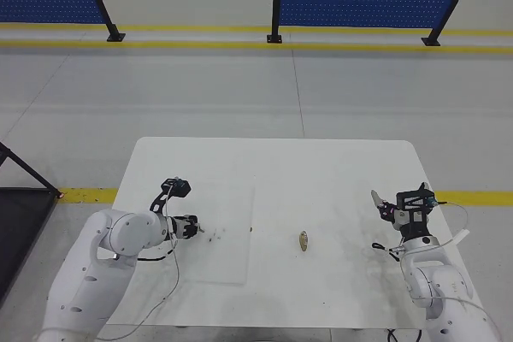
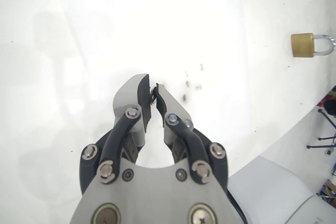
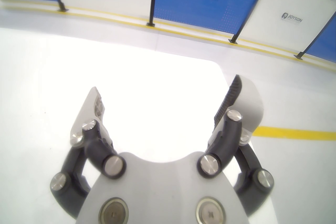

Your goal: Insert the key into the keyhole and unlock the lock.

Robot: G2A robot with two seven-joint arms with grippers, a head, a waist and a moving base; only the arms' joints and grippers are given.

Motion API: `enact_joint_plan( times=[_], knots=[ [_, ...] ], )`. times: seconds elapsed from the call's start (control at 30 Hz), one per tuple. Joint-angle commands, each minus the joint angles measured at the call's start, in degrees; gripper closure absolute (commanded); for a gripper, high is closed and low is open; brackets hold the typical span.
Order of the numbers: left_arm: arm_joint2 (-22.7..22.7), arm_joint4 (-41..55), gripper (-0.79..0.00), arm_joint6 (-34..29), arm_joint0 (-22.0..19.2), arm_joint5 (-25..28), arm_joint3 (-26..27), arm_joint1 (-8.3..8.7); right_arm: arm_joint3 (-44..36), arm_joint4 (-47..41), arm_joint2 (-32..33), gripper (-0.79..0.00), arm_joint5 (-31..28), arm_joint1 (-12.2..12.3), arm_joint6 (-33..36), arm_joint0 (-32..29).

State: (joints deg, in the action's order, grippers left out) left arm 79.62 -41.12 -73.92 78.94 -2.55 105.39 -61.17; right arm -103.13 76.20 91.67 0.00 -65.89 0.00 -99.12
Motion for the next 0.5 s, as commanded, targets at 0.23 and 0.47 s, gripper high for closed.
enact_joint_plan(
  times=[0.23,0.47],
  knots=[
    [-0.15,-1.18,0.000,-1.18,0.24,0.65,3.70,0.50,0.00,0.00,0.00,-0.785,0.00,0.00,0.00,0.00],
    [1.38,0.52,0.000,0.99,1.48,-0.88,9.56,0.74,0.00,0.00,0.00,-0.785,0.00,0.00,0.00,0.00]
  ],
)
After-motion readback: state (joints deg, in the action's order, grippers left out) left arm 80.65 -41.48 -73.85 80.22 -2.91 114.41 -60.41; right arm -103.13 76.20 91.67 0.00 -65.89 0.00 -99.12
